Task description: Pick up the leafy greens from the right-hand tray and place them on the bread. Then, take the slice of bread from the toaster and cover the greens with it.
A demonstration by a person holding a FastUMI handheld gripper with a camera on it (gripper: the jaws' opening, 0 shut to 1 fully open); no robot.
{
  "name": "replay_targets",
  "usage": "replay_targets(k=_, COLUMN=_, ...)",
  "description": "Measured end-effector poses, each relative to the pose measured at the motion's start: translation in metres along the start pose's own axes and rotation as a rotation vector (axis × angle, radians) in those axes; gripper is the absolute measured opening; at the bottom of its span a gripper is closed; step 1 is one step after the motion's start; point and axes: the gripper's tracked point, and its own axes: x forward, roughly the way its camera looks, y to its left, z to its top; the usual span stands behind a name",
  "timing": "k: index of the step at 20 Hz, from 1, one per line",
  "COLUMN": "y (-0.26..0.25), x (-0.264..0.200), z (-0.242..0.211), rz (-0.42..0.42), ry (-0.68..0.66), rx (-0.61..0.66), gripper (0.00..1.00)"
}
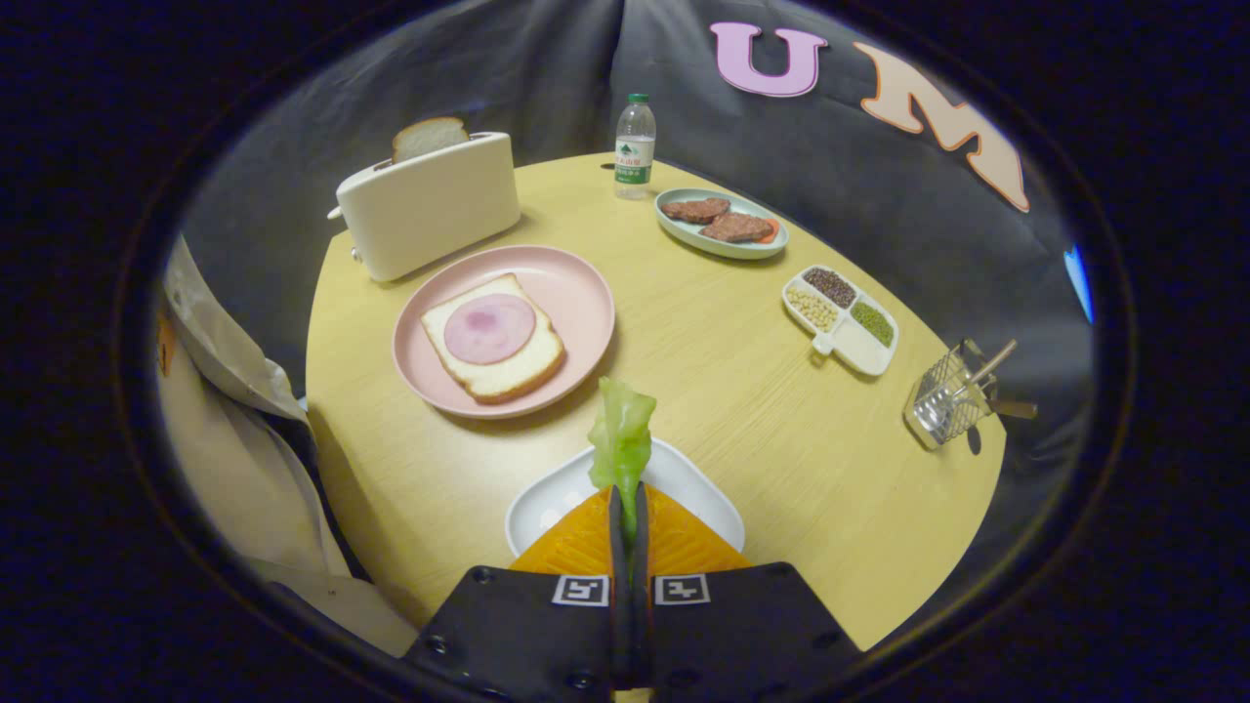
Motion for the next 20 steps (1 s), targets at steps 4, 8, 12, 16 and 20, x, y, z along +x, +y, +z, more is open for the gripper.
replay_targets(k=4, y=0.012, x=-0.006, z=0.029, rz=-0.001, ry=-0.042, rx=-0.024, gripper=0.03)
replay_targets(k=8, y=0.028, x=-0.002, z=0.059, rz=0.019, ry=-0.073, rx=-0.052, gripper=0.03)
replay_targets(k=12, y=0.047, x=0.006, z=0.084, rz=0.056, ry=-0.089, rx=-0.093, gripper=0.03)
replay_targets(k=16, y=0.070, x=0.025, z=0.104, rz=0.112, ry=-0.095, rx=-0.128, gripper=0.03)
replay_targets(k=20, y=0.095, x=0.039, z=0.117, rz=0.164, ry=-0.097, rx=-0.160, gripper=0.03)
